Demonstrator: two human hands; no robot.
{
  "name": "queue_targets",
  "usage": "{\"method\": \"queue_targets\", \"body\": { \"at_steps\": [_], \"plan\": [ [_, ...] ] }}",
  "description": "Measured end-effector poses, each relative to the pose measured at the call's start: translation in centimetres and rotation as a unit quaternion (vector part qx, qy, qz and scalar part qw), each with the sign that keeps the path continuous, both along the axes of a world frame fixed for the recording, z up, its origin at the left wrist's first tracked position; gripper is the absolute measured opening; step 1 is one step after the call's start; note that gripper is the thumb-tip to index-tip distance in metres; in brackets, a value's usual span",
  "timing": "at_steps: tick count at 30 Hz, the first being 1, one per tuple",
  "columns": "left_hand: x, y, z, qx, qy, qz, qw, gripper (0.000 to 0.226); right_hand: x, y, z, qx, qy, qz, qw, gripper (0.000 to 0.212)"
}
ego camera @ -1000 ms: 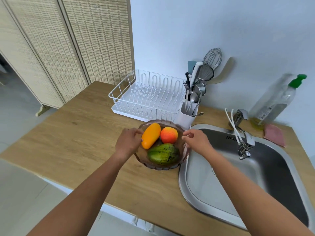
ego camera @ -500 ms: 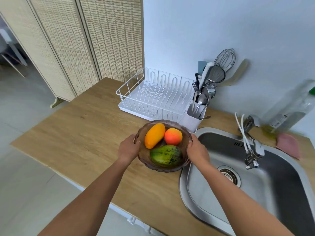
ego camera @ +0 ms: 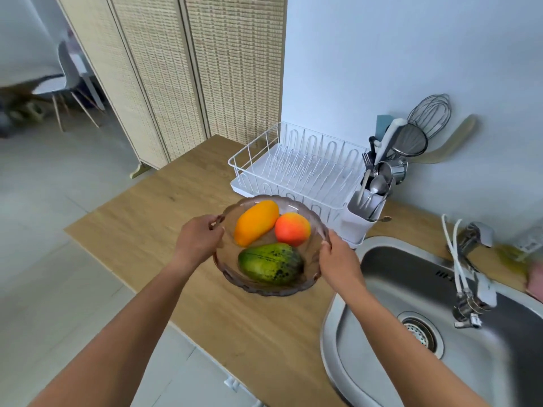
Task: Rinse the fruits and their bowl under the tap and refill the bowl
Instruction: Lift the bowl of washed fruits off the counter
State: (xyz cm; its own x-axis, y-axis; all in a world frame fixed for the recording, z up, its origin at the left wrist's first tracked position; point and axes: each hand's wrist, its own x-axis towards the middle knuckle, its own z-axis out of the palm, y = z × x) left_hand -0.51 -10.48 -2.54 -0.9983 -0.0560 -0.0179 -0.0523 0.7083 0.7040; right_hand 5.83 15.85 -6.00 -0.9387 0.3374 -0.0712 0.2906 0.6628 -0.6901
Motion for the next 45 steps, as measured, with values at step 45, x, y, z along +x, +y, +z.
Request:
{"method": "queue_targets", "body": {
  "at_steps": [45],
  "plan": [
    [-37.8,13.5,2.0,0.019,0.065,-0.305,0.950,0.032,-26.2,7.7,5.2,0.067,0.006,-0.263,0.962,0.038]
  ]
}}
